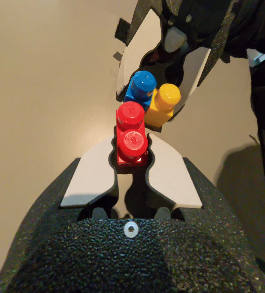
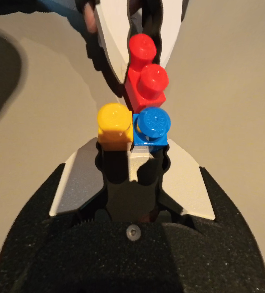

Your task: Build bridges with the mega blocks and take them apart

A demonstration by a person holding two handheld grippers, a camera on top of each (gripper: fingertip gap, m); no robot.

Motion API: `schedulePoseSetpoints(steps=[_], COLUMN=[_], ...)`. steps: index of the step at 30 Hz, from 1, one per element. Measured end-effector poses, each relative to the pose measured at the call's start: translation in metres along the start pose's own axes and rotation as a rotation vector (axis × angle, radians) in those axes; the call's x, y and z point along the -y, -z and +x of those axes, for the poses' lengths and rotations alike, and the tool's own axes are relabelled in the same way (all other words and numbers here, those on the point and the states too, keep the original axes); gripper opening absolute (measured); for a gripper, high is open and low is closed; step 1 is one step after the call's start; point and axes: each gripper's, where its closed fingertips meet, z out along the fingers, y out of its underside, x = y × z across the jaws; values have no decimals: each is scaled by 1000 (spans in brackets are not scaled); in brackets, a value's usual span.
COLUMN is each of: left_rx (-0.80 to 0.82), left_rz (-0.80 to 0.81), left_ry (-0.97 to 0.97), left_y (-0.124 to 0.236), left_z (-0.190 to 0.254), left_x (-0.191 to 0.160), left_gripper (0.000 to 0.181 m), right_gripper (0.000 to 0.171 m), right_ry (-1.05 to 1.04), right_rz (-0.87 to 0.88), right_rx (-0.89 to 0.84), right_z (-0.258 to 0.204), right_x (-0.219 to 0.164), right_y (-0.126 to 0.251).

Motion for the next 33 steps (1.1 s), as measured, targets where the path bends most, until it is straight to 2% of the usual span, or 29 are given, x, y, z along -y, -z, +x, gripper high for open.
schedulePoseSetpoints(steps=[5,9,33], left_rx=[-79,-122,-122], left_rz=[19,11,-5], left_ry=[-24,-36,-32], left_y=[9,2,-10], left_z=[14,23,25], left_x=[-9,-12,-11], left_gripper=[34,35,35], right_gripper=[76,76,76], right_ry=[-2,-1,8], right_rz=[-2,-3,0], right_rx=[4,8,11], right_z=[0,-1,-2], right_x=[-1,-1,0], right_y=[0,0,0])
